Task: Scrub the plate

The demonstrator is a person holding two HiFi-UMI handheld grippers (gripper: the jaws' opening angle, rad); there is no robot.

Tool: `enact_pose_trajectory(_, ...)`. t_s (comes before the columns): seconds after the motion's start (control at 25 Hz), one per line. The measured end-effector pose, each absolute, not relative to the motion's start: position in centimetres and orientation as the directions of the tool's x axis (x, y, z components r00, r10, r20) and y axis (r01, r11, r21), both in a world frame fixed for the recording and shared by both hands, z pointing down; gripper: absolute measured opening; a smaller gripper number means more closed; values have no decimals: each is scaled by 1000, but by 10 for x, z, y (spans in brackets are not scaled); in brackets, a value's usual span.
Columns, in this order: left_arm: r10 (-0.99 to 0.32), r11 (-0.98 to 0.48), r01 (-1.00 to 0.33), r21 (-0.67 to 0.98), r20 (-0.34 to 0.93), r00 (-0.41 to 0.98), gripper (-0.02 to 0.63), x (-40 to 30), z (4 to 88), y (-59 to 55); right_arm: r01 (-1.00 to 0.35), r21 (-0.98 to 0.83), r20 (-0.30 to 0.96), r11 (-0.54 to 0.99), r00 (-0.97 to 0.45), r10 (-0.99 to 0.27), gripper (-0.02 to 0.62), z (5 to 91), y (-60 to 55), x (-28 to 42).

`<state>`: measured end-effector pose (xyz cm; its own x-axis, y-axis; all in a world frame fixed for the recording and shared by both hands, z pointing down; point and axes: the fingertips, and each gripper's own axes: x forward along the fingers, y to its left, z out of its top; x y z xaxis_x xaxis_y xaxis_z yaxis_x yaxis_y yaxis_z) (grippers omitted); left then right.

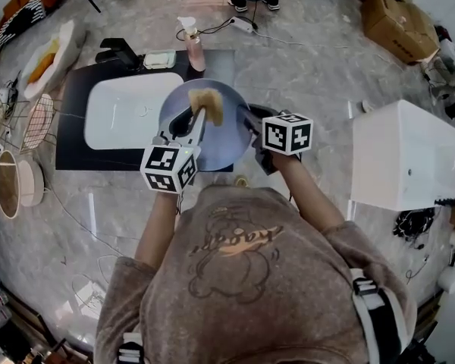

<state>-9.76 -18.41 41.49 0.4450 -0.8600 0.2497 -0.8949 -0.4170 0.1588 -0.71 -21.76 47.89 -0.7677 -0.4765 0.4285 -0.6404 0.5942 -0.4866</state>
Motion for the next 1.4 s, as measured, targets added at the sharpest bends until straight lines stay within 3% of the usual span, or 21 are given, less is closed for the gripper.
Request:
enact_pose_trajectory(0.48,-749,-582,-813,30,370,550,64,-45,436,-196,-639,-462,403,615,-769,-496,28,460,-201,-7)
enact_pose_trajectory(0.8,-746,-590,-806,-38,406,527,64,-39,441,-196,-630,-420,414,654,-774,-480,26,458,-190,-10)
enact_pose_trajectory(1.4,-780,-537,-843,-19,391,488,64,-40,437,-197,-639,-408,388,652,-768,-510,26,455,-181,-3)
